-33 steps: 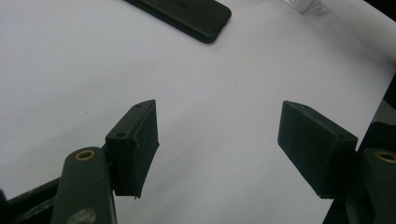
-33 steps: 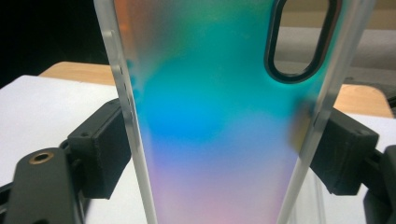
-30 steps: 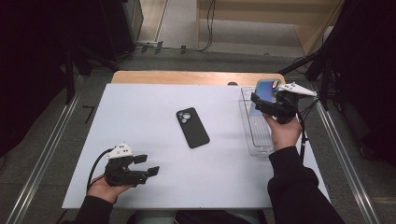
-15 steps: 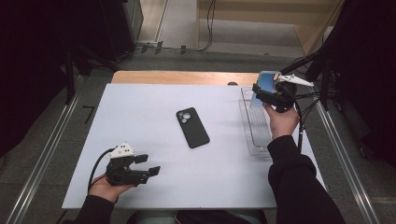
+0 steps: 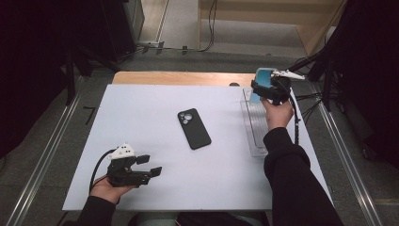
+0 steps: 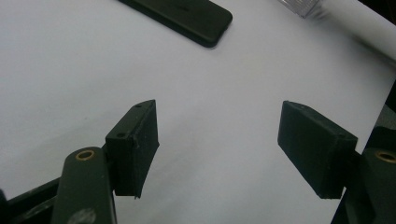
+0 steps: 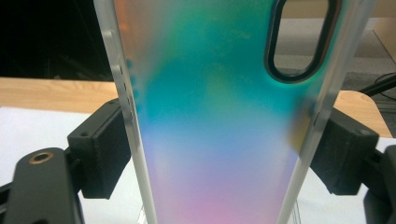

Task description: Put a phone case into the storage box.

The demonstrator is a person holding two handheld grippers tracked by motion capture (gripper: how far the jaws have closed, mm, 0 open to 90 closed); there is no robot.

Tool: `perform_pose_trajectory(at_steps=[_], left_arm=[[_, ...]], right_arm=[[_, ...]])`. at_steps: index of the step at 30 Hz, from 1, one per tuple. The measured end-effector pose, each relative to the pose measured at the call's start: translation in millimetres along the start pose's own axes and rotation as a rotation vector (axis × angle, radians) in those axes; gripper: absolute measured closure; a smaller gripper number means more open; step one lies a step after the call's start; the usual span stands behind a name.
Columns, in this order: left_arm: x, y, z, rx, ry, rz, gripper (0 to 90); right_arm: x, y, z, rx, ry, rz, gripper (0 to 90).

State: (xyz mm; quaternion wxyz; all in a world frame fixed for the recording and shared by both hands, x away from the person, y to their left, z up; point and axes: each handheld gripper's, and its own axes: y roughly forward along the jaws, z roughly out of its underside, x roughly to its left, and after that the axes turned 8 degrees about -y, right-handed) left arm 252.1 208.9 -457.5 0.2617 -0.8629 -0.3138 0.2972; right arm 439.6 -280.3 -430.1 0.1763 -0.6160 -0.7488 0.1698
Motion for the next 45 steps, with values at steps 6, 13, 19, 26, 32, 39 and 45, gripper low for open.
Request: perform_pose_trajectory(at_steps=[6,13,19,26,32,39,45], left_arm=[[1.0,-1.0,-0.1,-0.005,-0.003,0.003,29.6],[1.8,0.8,-0.4,-0.001,-0.006,0.000,29.6],[0.8,1.7,-1.1,0.002,-0.002,-0.002,29.6],[1.3,2.0,-1.0,0.002,-0.003,-0.004,29.6],[0.9,3.4,-1.2,0.005,-0.001,-0.003,29.7],[0.2,3.4,-1.5,0.006,0.000,-0.004,29.7],[0.2,3.8,-1.3,0.006,-0.003,-0.001,29.7]], right_arm=[[-2.4,16.3,5.3,0.030,-0.013,0.024,14.9],[-3.9,33.3,13.6,0.051,-0.011,0.030,14.8],[0.8,47.0,14.0,0.074,-0.023,0.031,14.7],[-0.6,52.7,14.4,0.083,-0.010,0.028,14.7],[3.0,54.5,16.5,0.097,-0.056,0.049,14.7],[5.0,53.3,15.8,0.095,-0.049,0.036,14.3],[6.5,53.4,15.5,0.096,-0.047,0.018,10.6]])
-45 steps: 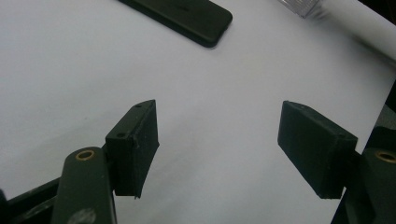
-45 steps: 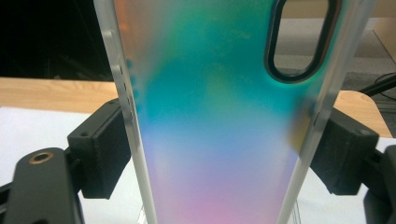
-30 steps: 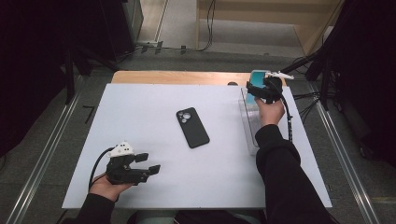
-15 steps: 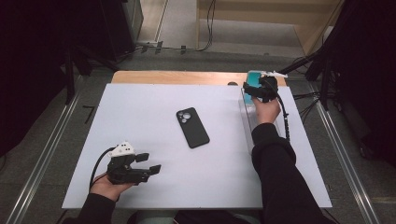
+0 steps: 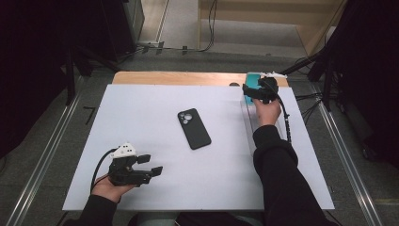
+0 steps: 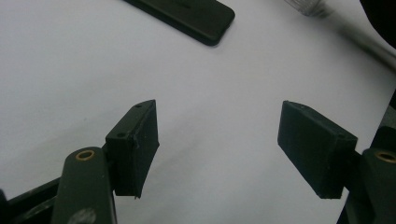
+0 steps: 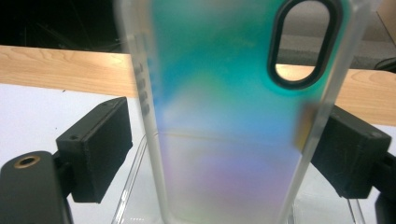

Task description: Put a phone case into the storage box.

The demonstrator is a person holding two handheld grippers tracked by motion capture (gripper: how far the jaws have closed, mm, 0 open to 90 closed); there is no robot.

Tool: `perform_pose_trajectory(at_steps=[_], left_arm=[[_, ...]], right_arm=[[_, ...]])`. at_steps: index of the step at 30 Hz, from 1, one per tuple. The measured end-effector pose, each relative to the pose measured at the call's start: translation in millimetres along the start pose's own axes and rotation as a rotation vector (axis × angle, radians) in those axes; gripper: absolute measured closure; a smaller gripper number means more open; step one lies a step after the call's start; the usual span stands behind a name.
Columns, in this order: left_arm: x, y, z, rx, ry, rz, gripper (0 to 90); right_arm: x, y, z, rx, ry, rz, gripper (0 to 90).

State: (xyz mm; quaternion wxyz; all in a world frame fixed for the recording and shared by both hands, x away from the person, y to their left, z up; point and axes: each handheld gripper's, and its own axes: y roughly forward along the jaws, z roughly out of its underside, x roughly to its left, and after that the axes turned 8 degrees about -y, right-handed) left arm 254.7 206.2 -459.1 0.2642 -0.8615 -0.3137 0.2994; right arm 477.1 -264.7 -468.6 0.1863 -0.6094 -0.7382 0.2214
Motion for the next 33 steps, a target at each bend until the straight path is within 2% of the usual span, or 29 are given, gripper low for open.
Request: perform_pose_trajectory(at_steps=[14,18,21,23,24,28,32,33], left_arm=[[1.7,1.6,-0.5,0.002,-0.005,-0.003,29.7],[2.5,3.3,-1.8,0.005,-0.011,0.000,29.7],[2.8,3.7,-2.8,0.013,-0.010,0.002,29.7],[2.7,3.9,-3.2,0.010,-0.018,0.004,29.7],[2.8,3.7,-3.6,0.010,-0.020,0.007,29.6],[3.7,2.1,-5.1,0.008,-0.029,0.009,29.6],[4.6,2.2,-6.7,0.010,-0.042,0.010,29.6],[4.2,2.2,-7.2,0.016,-0.036,0.001,29.6]], right_arm=[[-6.9,-5.4,-1.8,0.002,0.017,0.001,7.3],[-8.9,-12.7,-4.9,-0.007,0.022,-0.013,7.2],[-9.7,-19.8,-7.1,0.007,0.033,-0.028,7.3],[-10.1,-26.6,-8.5,0.017,0.045,-0.054,7.3],[-9.8,-30.2,-8.9,0.022,0.046,-0.051,7.3],[-7.8,-44.3,-11.5,0.046,0.035,-0.081,7.3],[-5.1,-59.4,-12.6,0.046,0.031,-0.163,7.3],[-3.9,-63.9,-12.3,0.047,0.029,-0.204,7.4]])
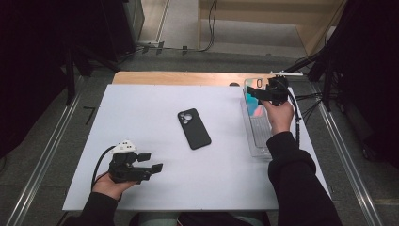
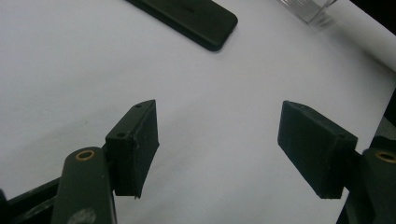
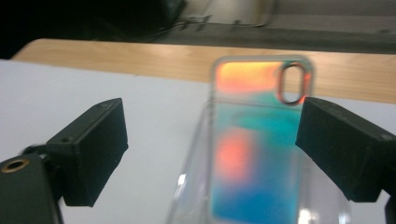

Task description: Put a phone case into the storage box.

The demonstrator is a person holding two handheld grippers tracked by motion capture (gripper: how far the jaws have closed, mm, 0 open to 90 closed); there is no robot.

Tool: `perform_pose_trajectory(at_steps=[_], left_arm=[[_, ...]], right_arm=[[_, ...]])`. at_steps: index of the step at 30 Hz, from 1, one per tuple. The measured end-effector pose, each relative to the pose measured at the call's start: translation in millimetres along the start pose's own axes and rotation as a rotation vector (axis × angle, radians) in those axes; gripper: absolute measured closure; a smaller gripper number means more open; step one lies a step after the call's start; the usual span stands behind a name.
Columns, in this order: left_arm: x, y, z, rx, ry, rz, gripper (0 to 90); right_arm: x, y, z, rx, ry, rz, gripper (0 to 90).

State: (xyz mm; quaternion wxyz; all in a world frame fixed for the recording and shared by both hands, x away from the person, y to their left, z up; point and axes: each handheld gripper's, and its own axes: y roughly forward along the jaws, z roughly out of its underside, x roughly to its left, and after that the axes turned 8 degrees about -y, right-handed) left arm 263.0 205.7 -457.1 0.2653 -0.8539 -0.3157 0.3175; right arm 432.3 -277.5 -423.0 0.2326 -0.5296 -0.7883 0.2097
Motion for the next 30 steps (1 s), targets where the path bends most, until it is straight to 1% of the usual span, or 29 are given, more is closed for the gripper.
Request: perform_pose_trajectory(at_steps=[1,3,4,6,7,8,9,10,12,15,16,20,21,22,25,30], left_arm=[[-0.2,0.4,-0.4,0.001,0.006,0.000,29.6],[-0.3,1.1,-1.5,0.006,0.000,0.006,29.6],[-0.1,1.7,-1.7,0.006,-0.002,0.011,29.6],[0.2,2.6,-2.2,0.011,-0.004,0.011,29.6],[0.5,2.7,-2.5,0.014,-0.005,0.011,29.6],[0.9,2.7,-2.8,0.014,-0.005,0.013,29.6],[1.2,2.7,-3.0,0.013,-0.006,0.018,29.6],[1.4,3.0,-3.2,0.010,-0.007,0.021,29.6],[1.8,3.4,-3.8,0.012,-0.007,0.022,29.6],[2.1,3.0,-4.4,0.018,-0.006,0.026,29.5],[1.9,2.8,-4.4,0.017,-0.006,0.030,29.6],[2.9,2.3,-5.1,0.022,-0.004,0.037,29.5],[3.1,2.2,-5.2,0.023,-0.005,0.039,29.5],[3.4,2.1,-5.3,0.024,-0.004,0.040,29.5],[4.0,2.1,-5.7,0.025,-0.004,0.046,29.5],[4.2,1.7,-6.5,0.027,-0.010,0.058,29.6]], right_arm=[[1.8,-2.8,0.6,0.006,-0.009,-0.026,7.4],[6.2,-7.0,2.2,0.020,-0.023,-0.070,7.7],[8.5,-8.7,3.2,0.027,-0.031,-0.084,7.7],[13.5,-12.1,5.8,0.033,-0.050,-0.124,7.7],[16.3,-14.0,7.4,0.037,-0.061,-0.136,8.0],[19.0,-16.0,9.2,0.035,-0.075,-0.149,11.9],[22.1,-18.3,11.5,0.031,-0.091,-0.162,13.8],[25.0,-20.0,13.8,0.028,-0.103,-0.174,13.8],[29.9,-22.0,17.1,0.039,-0.121,-0.202,13.8],[34.8,-23.9,21.0,0.048,-0.126,-0.246,13.8],[36.5,-24.9,22.1,0.049,-0.122,-0.257,13.8],[45.1,-29.6,27.0,0.072,-0.152,-0.294,13.8],[49.7,-33.5,29.3,0.077,-0.167,-0.317,13.8],[49.7,-33.5,29.3,0.077,-0.167,-0.317,13.8],[55.4,-41.2,32.9,0.076,-0.189,-0.342,13.8],[63.3,-54.5,40.9,0.077,-0.208,-0.383,13.8]])
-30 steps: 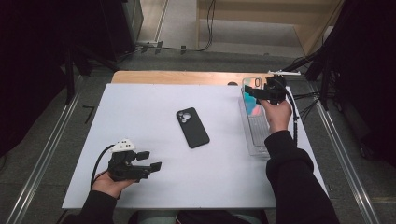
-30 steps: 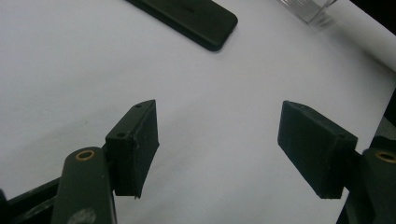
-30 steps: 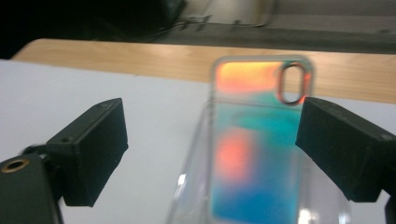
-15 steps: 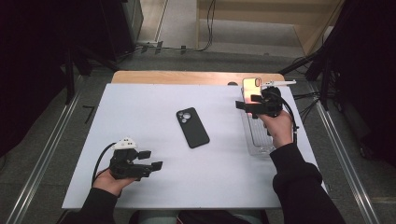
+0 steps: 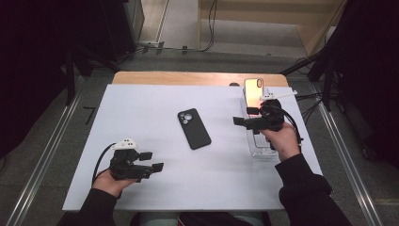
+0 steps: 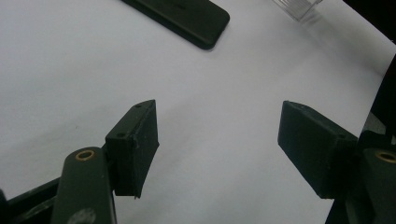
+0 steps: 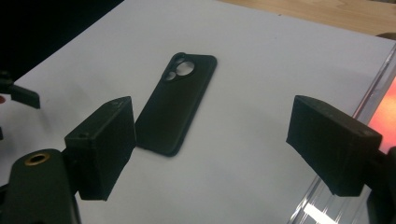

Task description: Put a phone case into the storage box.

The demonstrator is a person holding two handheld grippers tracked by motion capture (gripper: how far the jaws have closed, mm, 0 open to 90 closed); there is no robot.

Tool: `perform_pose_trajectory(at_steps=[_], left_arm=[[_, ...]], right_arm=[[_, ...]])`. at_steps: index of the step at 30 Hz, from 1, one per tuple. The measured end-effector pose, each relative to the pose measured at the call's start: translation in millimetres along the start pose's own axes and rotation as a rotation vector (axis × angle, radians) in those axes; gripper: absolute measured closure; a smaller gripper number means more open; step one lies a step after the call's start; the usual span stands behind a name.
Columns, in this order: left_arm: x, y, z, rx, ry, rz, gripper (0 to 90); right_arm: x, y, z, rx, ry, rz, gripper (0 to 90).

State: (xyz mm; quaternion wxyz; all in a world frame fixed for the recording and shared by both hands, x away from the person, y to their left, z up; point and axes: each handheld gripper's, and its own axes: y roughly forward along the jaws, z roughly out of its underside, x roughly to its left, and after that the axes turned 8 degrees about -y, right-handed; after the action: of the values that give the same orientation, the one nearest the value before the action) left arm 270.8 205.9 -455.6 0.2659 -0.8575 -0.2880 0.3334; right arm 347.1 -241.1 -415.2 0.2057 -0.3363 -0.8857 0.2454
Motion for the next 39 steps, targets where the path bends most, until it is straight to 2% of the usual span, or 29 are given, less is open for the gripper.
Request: perform_pose_trajectory(at_steps=[6,14,20,23,26,30,35,39], left_arm=[[0.5,0.1,-1.1,0.000,0.002,0.007,29.5],[-0.4,-1.4,-2.3,0.001,0.000,0.015,29.5],[-1.4,-1.8,-2.5,0.003,0.003,0.020,29.6],[-0.8,-2.8,-2.5,0.001,0.001,0.029,29.6],[0.3,-3.2,-2.7,-0.005,0.002,0.035,29.6],[1.2,-3.5,-3.3,-0.011,-0.003,0.042,29.5],[1.7,-3.7,-2.0,0.000,0.001,0.046,29.5],[2.0,-4.6,-2.3,-0.007,-0.011,0.057,29.5]], right_arm=[[18.2,-9.0,12.9,0.012,-0.026,-0.050,13.8],[33.4,-12.5,29.4,0.055,-0.061,-0.075,13.8],[43.8,-15.8,41.2,0.065,-0.086,-0.099,13.9],[48.8,-17.0,48.2,0.072,-0.096,-0.114,17.2],[51.7,-17.6,55.4,0.073,-0.115,-0.118,17.7],[53.2,-18.2,64.6,0.075,-0.116,-0.120,18.9],[55.7,-20.0,74.3,0.084,-0.131,-0.124,19.8],[55.2,-19.5,81.9,0.089,-0.122,-0.129,19.8]])
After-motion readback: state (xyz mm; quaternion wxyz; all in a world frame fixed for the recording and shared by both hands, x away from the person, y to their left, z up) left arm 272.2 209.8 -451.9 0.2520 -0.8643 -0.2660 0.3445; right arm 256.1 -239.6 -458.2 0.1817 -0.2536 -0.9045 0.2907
